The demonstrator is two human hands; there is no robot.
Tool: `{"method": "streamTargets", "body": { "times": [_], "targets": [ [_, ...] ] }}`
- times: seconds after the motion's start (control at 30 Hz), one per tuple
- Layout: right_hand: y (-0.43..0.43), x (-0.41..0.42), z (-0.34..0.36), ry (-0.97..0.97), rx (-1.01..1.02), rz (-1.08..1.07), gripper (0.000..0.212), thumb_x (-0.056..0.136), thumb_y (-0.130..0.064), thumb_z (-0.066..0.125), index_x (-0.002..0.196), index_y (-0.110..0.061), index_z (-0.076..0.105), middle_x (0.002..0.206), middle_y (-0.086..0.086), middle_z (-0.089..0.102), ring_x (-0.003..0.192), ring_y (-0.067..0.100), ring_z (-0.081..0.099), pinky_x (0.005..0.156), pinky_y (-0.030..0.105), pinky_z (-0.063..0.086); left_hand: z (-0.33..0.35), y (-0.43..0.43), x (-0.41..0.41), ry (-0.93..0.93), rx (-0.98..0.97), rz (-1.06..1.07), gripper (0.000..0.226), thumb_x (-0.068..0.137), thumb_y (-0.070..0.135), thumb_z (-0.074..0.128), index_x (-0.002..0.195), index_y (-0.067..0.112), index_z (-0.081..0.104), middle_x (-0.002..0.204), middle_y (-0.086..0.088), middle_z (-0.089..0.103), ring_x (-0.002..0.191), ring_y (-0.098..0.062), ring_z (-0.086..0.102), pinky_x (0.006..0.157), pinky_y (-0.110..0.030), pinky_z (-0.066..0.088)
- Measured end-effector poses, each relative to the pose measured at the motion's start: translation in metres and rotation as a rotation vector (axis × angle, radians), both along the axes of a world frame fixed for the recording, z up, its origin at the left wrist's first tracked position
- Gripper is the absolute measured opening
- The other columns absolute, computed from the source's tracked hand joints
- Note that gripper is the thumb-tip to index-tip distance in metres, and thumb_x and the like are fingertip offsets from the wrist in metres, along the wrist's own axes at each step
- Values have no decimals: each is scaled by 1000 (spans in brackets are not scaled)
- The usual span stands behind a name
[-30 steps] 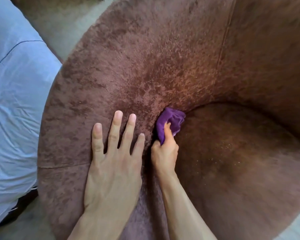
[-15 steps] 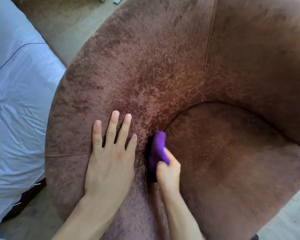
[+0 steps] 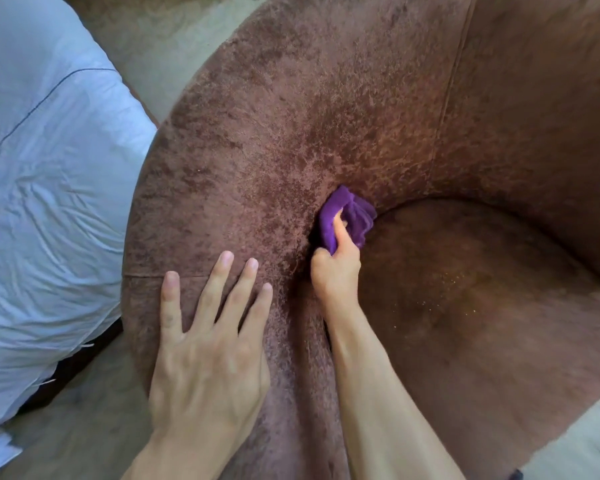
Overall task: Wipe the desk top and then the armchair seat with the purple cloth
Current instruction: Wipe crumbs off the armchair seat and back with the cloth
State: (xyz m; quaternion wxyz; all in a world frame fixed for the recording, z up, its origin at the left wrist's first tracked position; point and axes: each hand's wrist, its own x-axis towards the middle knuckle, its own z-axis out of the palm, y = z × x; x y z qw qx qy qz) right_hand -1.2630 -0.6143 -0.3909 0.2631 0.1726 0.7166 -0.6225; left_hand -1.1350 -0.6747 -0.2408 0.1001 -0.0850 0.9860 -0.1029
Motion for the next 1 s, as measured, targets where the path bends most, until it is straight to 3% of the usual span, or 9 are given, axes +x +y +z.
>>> {"method": "streamTargets", "body": {
  "times": [0.23, 0.43, 0.57, 0.63, 0.7, 0.77, 0.83, 0.9, 1.0],
  "targets": [
    [19, 76, 3, 41, 78, 295, 80, 80, 6, 49, 144, -41, 53, 149, -5, 57, 136, 15, 49, 95, 7, 29, 2, 0, -1, -31, 29, 35, 51, 84, 26, 44, 126, 13, 72, 154, -8, 51, 151, -30, 33, 122, -64, 1],
    [59, 88, 11, 36, -22, 458, 83, 75, 15, 41, 141, -30, 60, 150, -6, 54, 143, 7, 44, 122, 21, 26, 11, 5, -3, -103, 31, 53, 52, 83, 25, 43, 124, 10, 73, 154, -12, 50, 151, -34, 33, 121, -67, 4],
    [91, 71, 11, -98, -166, 179, 90, 66, 17, 34, 125, -41, 71, 118, -9, 73, 107, 3, 67, 94, 22, 52, 6, 24, 8, -317, 26, 1, 58, 80, 26, 41, 123, 1, 71, 148, -20, 55, 143, -43, 42, 121, -66, 9],
    [102, 62, 12, -100, -167, 119, 91, 65, 15, 34, 126, -44, 69, 118, -10, 72, 107, 4, 66, 94, 22, 53, -1, 44, 15, -471, 15, -41, 60, 85, 26, 35, 129, -1, 67, 148, -22, 53, 144, -44, 40, 122, -64, -3],
    [103, 53, 8, -39, -76, 174, 88, 71, 15, 38, 141, -34, 60, 140, -13, 61, 135, 4, 51, 115, 24, 38, -18, 60, 23, -520, -4, -176, 62, 97, 25, 25, 152, 1, 41, 164, -22, 26, 155, -44, 11, 110, -61, -31],
    [91, 49, 2, 14, 6, 292, 82, 78, 13, 45, 149, -28, 52, 148, -10, 53, 143, 5, 40, 116, 14, 25, -24, 67, 25, -663, 25, -171, 61, 102, 26, 21, 158, 1, 20, 169, -20, 7, 156, -42, -7, 99, -57, -43],
    [70, 55, -4, 37, -15, 430, 79, 81, 14, 46, 151, -23, 47, 155, -2, 46, 147, 8, 34, 112, 3, 14, -26, 67, 27, -650, -5, -126, 61, 100, 26, 24, 155, 0, 31, 167, -23, 18, 155, -43, 5, 109, -58, -34],
    [53, 71, -8, 39, -44, 521, 79, 83, 13, 44, 152, -25, 45, 161, 0, 37, 150, 8, 27, 104, -7, 4, -21, 64, 28, -638, 44, -19, 58, 89, 24, 34, 129, -2, 67, 142, -26, 57, 139, -46, 47, 120, -58, 3],
    [62, 90, -16, 18, -29, 575, 81, 80, 11, 42, 148, -31, 50, 160, -2, 38, 150, 7, 28, 111, -1, 9, -20, 68, 31, -619, 94, -66, 54, 78, 26, 39, 100, 0, 81, 114, -19, 75, 114, -40, 69, 105, -57, 30]
  ]
}}
